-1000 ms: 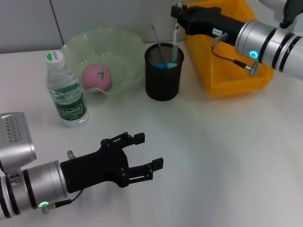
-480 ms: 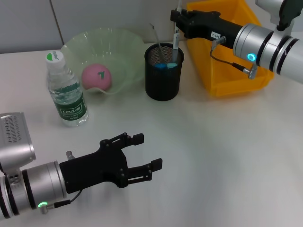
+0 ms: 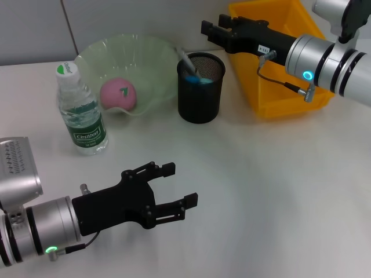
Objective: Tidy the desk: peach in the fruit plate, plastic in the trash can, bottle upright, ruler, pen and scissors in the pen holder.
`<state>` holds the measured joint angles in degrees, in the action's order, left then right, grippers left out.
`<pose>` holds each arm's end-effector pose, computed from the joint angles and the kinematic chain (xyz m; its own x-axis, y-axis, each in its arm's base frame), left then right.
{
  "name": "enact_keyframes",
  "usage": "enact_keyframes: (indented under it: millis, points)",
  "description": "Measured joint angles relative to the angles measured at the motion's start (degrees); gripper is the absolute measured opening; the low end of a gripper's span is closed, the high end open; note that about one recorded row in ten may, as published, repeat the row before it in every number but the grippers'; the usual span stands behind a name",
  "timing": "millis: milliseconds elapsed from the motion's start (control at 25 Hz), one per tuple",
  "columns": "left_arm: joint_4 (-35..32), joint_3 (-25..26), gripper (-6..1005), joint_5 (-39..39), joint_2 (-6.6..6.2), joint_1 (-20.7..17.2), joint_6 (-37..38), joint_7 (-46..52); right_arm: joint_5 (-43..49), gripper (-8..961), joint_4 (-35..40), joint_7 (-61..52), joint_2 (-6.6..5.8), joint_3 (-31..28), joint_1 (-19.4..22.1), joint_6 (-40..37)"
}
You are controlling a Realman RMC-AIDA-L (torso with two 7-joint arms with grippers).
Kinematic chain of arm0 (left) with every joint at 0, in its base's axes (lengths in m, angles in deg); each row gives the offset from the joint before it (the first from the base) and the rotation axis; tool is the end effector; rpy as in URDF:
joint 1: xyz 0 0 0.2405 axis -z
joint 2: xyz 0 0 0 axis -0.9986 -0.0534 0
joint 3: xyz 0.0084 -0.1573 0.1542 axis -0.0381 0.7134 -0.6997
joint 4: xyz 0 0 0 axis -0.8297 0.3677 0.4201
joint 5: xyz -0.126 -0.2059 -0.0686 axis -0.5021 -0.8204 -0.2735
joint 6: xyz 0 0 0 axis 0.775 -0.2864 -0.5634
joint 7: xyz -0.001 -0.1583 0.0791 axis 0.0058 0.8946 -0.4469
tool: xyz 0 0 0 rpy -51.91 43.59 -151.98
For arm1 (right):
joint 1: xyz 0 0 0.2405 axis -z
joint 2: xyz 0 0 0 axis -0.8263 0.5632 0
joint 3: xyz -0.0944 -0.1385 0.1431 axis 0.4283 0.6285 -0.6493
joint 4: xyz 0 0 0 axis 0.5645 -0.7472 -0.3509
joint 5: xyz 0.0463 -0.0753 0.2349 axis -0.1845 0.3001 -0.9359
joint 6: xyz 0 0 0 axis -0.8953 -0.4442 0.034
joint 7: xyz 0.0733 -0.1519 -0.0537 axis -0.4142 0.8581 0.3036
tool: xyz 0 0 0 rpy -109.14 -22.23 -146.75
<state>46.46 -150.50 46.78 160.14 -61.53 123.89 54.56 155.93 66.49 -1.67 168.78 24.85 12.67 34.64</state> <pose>-0.2285 0.3016 -0.1218 0.7300 0.2992 0.6144 0.4280 -0.9011 -0.0697 0.1950 0.4765 -0.0292 0.6320 -0.2495 -0.7337 -0.6889 -0.6144 -0.3845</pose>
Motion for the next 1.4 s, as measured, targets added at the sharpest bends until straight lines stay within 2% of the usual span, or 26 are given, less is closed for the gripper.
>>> enact_keyframes:
  millis: [120, 320, 680, 800, 840, 920, 1080, 1120, 1160, 1320, 1400]
  points:
    - [0.0, 0.12, 856, 0.0, -0.02, 0.06, -0.01, -0.02, 0.02, 483, 0.0, -0.48, 0.0, 0.04, 0.08, -0.01]
    - [0.0, 0.14, 857, 0.0, -0.03, 0.17, -0.01, 0.17, -0.28, 711, 0.09, -0.96, 0.0, 0.06, 0.55, -0.21]
    - [0.0, 0.14, 857, 0.0, -0.12, -0.02, -0.09, 0.18, -2.01, 748, 0.75, -0.97, -0.02, -0.77, 2.84, -4.15]
    - [0.0, 0.14, 857, -0.01, -0.28, -0.12, -0.07, 0.18, -4.99, 747, 1.81, -1.5, -0.18, -0.78, 5.38, -8.74]
    - [-0.01, 0.14, 857, 0.02, -0.43, -0.16, 0.0, 0.28, -5.37, 747, 3.51, -3.81, -0.42, -0.58, 7.78, -12.88]
    - [0.0, 0.14, 857, 0.2, -0.56, -0.19, 0.13, 0.46, -5.28, 747, 4.35, -5.32, -0.54, -0.45, 8.96, -14.63]
    - [0.0, 0.52, 857, 2.53, -1.12, 0.06, 0.52, 2.31, -2.41, 746, 6.66, -10.45, -1.88, -0.21, 13.9, -24.02]
    - [-0.01, 0.66, 857, 3.13, -1.26, 0.15, 0.62, 2.76, 1.18, 746, 6.91, -12.73, -2.98, -0.5, 15.52, -28.94]
    - [-0.01, 0.87, 857, 4.09, -1.46, 0.34, 0.74, 3.45, 1.18, 746, 6.91, -12.73, -2.98, -0.5, 15.52, -28.94]
    - [-0.01, 3.19, 857, 8.31, -1.98, 0.87, 1.79, 6.38, 11.63, 746, 6.94, -15.35, -4.69, -0.74, 17.56, -36.57]
    - [0.0, 6.19, 857, 11.55, -2.25, 0.93, 3.21, 8.42, 13.67, 745, 6.94, -15.35, -4.77, -0.78, 17.82, -37.47]
